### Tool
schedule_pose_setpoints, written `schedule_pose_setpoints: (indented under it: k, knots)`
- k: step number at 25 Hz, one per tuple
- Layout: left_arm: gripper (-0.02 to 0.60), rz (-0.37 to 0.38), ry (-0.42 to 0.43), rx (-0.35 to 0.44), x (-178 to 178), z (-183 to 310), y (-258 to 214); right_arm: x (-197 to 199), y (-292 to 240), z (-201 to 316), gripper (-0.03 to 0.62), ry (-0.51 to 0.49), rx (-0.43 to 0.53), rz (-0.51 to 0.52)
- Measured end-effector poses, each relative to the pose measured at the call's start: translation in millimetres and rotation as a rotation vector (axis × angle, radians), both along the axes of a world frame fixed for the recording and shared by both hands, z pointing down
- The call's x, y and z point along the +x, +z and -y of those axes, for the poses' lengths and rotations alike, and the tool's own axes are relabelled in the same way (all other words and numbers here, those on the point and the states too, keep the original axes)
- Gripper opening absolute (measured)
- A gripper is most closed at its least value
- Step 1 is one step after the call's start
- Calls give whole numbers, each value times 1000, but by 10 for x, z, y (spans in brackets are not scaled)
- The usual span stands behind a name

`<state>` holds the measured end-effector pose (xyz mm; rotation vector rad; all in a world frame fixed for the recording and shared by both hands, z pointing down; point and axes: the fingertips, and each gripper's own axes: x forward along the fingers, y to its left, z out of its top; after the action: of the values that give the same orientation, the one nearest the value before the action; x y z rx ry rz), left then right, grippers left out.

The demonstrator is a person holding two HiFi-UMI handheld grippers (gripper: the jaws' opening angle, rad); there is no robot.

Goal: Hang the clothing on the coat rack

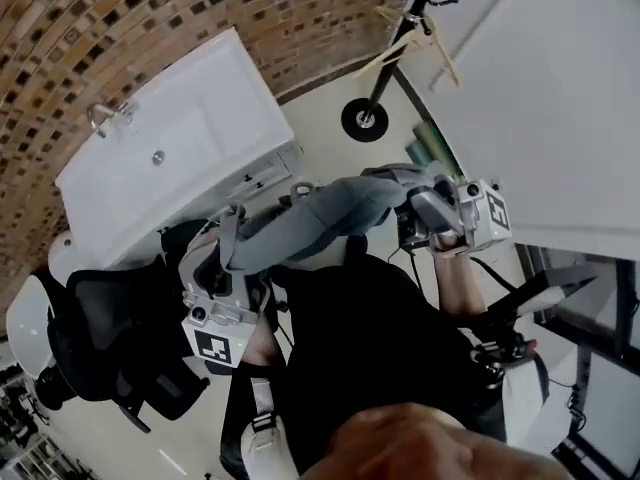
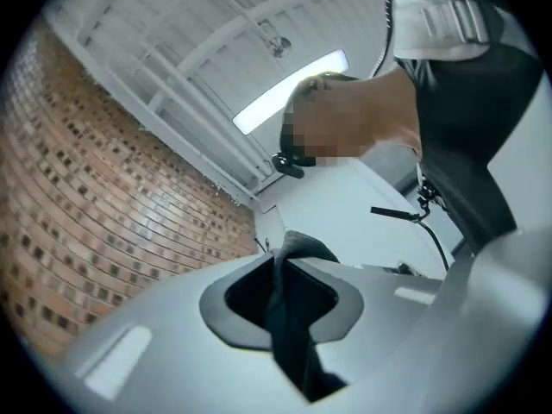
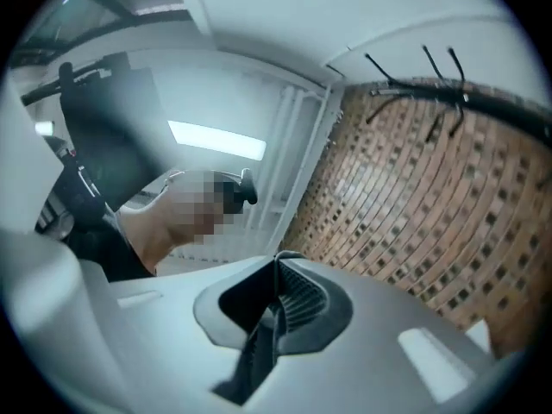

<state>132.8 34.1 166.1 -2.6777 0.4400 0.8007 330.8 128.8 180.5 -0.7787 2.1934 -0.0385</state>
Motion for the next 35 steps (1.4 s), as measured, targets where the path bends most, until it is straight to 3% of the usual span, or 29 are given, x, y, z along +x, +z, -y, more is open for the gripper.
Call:
schedule_pose_setpoints:
  k: [4, 9, 14, 20, 24, 26, 27, 29, 31, 33, 35]
  knots:
    - [32, -61, 266, -64, 1199, 67, -253, 996, -425, -473, 9, 332, 52, -99]
    - [32, -80, 455, -30, 2300, 193, -588, 1872, -902, -599, 9, 662, 44, -197]
    - [32, -138, 536, 37, 3033, 460, -1030, 2586, -1258, -448, 9, 874, 1, -225]
    - [32, -139, 578, 140, 3716, 753, -1537, 3113, -1786, -363, 9, 1009, 114, -235]
    - [34, -124, 557, 200, 4149, 1052, -2053, 3994, -2246, 154, 9, 1114, 43, -227]
    - [34, -48, 491, 163, 4601, 1407, -2378, 4545, -2457, 503, 9, 1167, -33, -216]
    - [35, 33, 420, 125, 4943, 1653, -2466, 4813, -2530, 676, 9, 1189, -75, -209]
    - [35, 277, 276, 45, 5725, 2103, -2340, 5275, -2532, 986, 9, 1214, -165, -193]
    - [34, 554, 215, 24, 6240, 2218, -1800, 5541, -2193, 1195, 9, 1195, -259, -174]
    - [34, 727, 173, 99, 6307, 2055, -1187, 5486, -1475, 1245, 9, 1128, -333, -158]
    - [34, 768, 170, 155, 6198, 1809, -831, 5168, -902, 1204, 9, 1034, -322, -126]
